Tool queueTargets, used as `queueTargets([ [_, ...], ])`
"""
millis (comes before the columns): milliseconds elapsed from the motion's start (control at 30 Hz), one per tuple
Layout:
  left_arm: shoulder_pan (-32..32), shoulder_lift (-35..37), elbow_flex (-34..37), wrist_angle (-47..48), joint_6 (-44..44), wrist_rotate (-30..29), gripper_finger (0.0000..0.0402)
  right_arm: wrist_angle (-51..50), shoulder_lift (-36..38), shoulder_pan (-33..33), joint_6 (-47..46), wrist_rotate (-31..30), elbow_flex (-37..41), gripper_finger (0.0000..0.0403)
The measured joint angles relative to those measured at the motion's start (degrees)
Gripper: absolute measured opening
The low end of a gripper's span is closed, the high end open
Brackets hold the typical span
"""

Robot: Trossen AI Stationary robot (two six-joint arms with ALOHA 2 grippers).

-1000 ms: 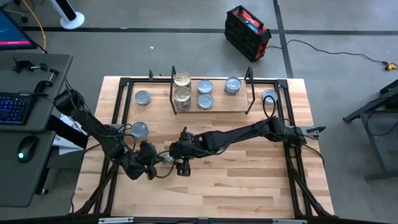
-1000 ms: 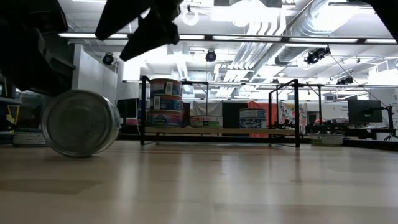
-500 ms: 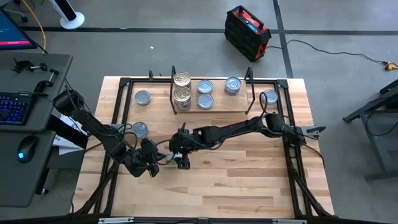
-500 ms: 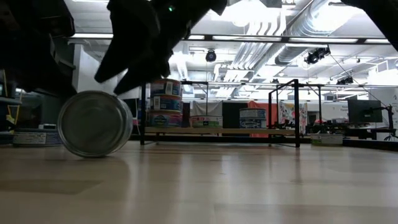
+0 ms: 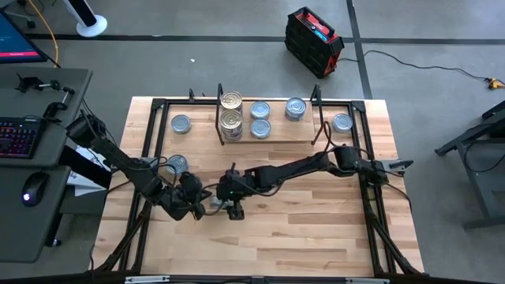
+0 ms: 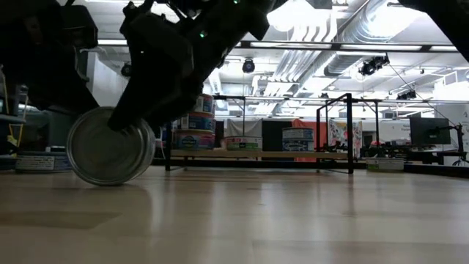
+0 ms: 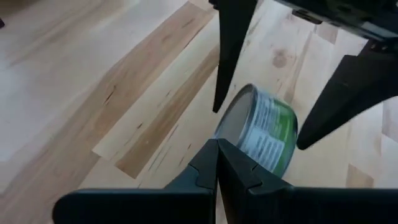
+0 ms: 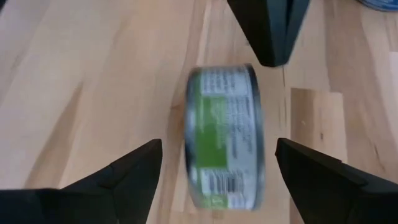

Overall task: Stack canned seafood by type on shelf
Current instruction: Stack the green white tuna can on top of the other green white tuna can on the shelf

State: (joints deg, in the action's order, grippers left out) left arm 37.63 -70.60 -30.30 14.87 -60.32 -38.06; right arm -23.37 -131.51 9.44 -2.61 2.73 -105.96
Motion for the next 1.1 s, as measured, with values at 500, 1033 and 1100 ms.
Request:
queueTargets([
  [500,-0.1,0.0,0.0,0.3,-0.1,0.5,0.0,3.2,-0.7,1.8,1.4,-0.3,0.0,0.013],
  [1033,4.1,8.3,0.0,7.1,-0.6,5.9,0.0,-23.6,10.6,7.3,-7.5,-6.9,-0.1,0.0112],
  [1100,6.3,11.1,0.0,9.1,-1.6,2.8,0.0,-31.0,12.7,8.3,-8.0,-9.6,-0.1,0.0112],
])
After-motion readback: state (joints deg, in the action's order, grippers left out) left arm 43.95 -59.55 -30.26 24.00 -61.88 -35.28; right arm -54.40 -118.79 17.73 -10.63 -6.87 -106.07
